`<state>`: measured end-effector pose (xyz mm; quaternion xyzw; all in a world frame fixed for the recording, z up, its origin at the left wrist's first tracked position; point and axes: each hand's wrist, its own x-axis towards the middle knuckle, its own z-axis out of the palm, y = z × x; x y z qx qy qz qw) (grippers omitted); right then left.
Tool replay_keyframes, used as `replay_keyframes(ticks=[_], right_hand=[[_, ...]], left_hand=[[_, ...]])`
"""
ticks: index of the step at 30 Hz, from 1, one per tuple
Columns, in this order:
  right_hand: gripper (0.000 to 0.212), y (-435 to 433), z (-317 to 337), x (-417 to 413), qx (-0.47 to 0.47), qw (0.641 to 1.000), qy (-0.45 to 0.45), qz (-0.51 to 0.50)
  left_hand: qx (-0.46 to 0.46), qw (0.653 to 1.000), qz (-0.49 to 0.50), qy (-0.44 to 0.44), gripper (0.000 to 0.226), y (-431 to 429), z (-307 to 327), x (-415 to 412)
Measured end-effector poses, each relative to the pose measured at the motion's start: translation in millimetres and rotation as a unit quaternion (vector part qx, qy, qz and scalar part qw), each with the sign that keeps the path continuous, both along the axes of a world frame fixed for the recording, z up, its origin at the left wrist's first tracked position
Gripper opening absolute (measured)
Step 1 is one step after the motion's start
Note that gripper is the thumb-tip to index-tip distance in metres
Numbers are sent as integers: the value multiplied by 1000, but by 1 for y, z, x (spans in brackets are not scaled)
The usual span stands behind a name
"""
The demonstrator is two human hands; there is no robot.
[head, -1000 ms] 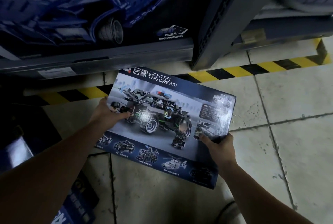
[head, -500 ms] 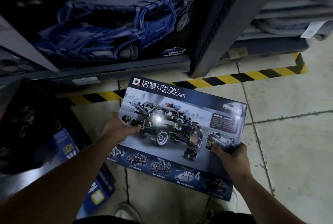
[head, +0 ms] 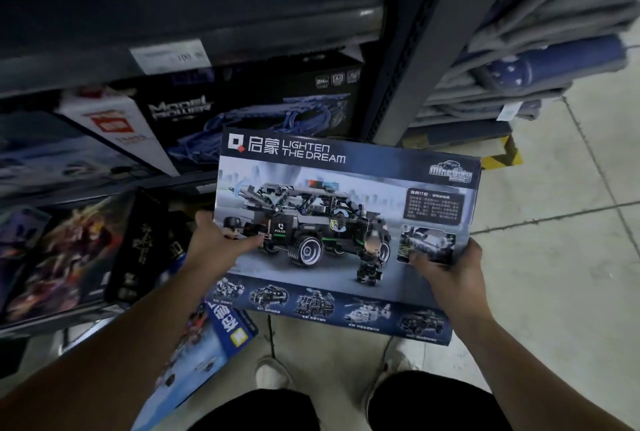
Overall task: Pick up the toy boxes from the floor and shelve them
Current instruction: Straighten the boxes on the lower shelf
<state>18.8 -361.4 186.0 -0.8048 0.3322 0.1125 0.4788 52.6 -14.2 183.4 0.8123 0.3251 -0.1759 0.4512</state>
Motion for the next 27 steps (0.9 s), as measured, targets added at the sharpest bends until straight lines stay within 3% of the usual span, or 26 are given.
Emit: replay_keyframes(ticks=[9,14,18,24,27], right_hand=[[64,25,134,17,33,992,-114,31],[62,41,189,27,20,986,-157,55],[60,55,231,33,2,983,-171,64],[100,81,268,44,5,981,-178,74],[77,98,280,48,7,980,-180,86]], left_hand=[[30,996,26,-83,89,29,138,-5],[33,990,37,-132,79,41,198,-9],[34,987,51,-147,89,56,238,-13],[18,984,77,-157,97,87,270,-13],[23,983,79,-162,94,101,275,-15]])
